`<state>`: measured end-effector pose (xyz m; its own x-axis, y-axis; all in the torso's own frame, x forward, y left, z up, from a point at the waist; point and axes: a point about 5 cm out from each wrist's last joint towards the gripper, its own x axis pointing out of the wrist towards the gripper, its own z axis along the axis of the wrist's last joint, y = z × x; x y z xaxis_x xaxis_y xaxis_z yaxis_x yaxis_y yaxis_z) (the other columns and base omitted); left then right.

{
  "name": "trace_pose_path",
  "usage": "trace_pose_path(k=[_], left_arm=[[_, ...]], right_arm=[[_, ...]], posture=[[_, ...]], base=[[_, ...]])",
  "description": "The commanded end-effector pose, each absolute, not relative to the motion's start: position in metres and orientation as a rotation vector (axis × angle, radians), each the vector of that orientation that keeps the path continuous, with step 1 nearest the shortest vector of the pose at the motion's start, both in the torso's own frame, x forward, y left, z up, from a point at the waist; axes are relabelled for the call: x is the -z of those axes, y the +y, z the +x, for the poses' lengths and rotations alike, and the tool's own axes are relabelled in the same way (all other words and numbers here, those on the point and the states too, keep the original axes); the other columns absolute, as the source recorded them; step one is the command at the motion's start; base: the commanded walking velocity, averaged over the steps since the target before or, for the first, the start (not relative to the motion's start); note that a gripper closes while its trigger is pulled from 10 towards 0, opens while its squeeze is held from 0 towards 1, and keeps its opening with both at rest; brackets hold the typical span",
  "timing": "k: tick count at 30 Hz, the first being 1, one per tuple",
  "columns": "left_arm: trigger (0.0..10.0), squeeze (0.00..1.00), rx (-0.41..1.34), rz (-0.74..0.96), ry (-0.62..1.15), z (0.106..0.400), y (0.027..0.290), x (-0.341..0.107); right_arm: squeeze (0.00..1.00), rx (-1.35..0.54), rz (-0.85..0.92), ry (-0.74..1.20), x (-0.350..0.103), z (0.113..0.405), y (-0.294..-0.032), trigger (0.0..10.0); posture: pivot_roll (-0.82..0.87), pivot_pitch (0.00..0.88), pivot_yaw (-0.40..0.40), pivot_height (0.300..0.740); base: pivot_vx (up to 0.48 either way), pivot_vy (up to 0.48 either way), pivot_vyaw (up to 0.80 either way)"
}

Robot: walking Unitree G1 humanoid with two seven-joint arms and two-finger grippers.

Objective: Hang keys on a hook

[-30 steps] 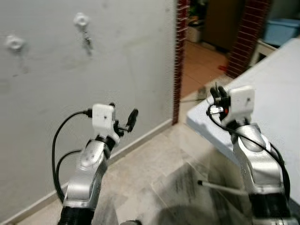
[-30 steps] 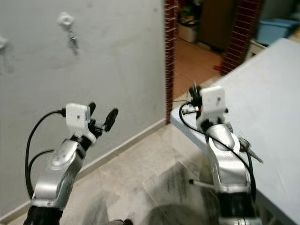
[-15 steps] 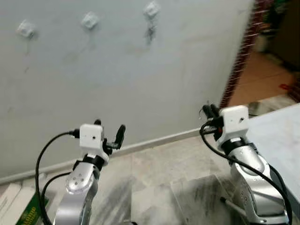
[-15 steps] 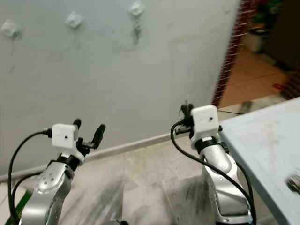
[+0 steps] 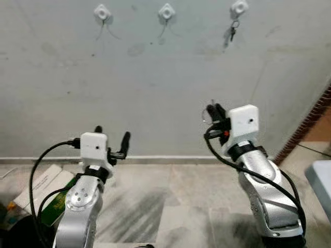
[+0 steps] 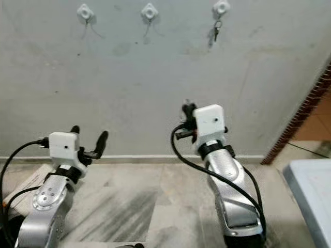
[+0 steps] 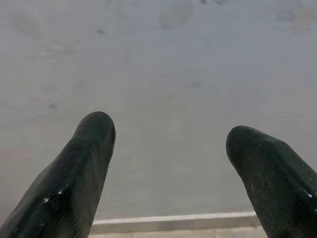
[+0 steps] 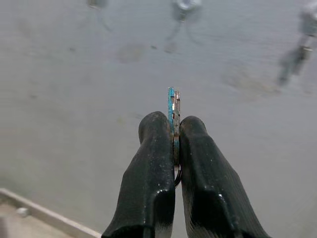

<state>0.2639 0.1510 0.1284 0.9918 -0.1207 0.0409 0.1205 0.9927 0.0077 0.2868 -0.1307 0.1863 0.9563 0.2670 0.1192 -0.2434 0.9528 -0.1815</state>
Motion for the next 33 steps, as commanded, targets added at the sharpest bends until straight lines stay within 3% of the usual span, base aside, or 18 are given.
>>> trace_pose_path(k=[1, 25, 33], left_arm=[[10.0, 0.00, 0.130, 0.009, -0.031, 0.265, 0.150, -0.127], [10.0, 0.00, 0.230, -0.085, -0.035, 0.262, 0.137, -0.131], [10.0, 0.00, 0.245, -0.091, -0.039, 0.265, 0.136, -0.133]], right_arm=[[0.00, -0.255, -0.158, -0.140, -0.187, 0.288, -0.132, 10.0], [0.00, -0.280, -0.140, -0.143, -0.187, 0.291, -0.127, 10.0], [0.00, -0.282, -0.141, -0.143, -0.186, 0.292, -0.126, 10.0]], posture=[[-0.04, 0.094, 0.064, 0.740], [-0.03, 0.094, 0.059, 0.740], [-0.03, 0.096, 0.063, 0.740]], base=[[0.000, 0.000, 0.80], [0.000, 0.000, 0.06], [0.254, 0.000, 0.00]])
